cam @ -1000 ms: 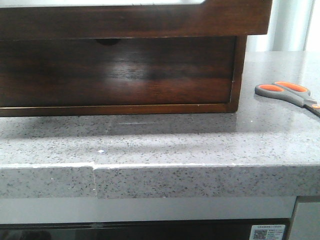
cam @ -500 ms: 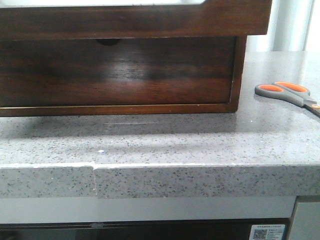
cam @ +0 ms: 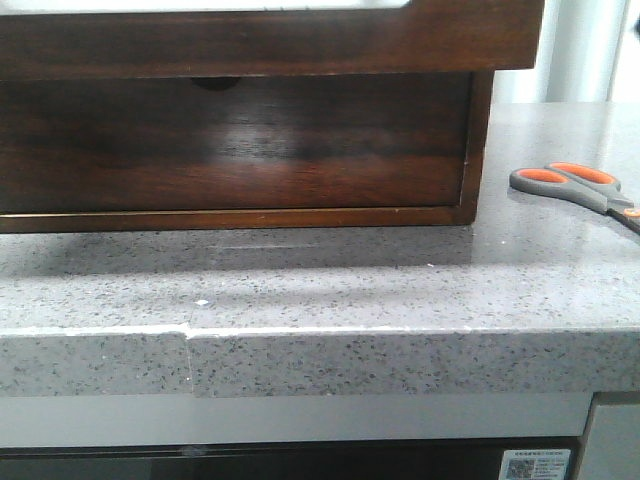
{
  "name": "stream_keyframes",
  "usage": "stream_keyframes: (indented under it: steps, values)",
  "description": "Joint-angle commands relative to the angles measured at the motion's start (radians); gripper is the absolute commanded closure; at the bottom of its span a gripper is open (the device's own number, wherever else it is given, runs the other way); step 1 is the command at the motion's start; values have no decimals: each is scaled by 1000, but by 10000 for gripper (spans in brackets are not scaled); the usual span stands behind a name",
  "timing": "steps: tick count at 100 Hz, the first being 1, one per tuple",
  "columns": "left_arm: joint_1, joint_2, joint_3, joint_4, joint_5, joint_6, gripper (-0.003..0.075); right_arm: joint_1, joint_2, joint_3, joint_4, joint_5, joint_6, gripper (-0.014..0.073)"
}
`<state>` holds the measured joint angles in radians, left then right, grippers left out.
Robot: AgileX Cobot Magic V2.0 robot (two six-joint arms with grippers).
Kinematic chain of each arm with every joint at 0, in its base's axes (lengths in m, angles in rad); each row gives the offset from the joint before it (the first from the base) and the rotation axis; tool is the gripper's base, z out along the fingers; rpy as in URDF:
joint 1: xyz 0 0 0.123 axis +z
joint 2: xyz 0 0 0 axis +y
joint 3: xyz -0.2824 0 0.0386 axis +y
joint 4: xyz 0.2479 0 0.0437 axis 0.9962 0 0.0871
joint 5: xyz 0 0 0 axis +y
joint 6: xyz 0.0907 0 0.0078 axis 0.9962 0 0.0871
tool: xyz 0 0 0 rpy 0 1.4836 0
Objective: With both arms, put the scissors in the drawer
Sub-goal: 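Lower the right gripper onto the scissors and grasp them, then lift the scissors with the right gripper and carry them over the drawer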
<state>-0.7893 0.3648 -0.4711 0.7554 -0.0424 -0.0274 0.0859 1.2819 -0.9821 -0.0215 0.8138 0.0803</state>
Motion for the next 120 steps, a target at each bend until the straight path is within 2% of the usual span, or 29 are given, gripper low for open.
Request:
stream_keyframes:
  steps: [1, 32, 52, 120]
  values:
    - [-7, 7, -30, -18, -49, -15, 479, -2, 43, -87, -18, 18, -8, 203]
    - [-7, 7, -30, -18, -49, -15, 479, 2, 232, -252, -18, 123, -8, 203]
    - [-7, 7, -30, -18, -49, -15, 479, 2, 296, -302, -16, 129, -8, 203]
    - [-7, 7, -30, -18, -49, -15, 479, 2, 374, -322, -11, 173, -10, 204]
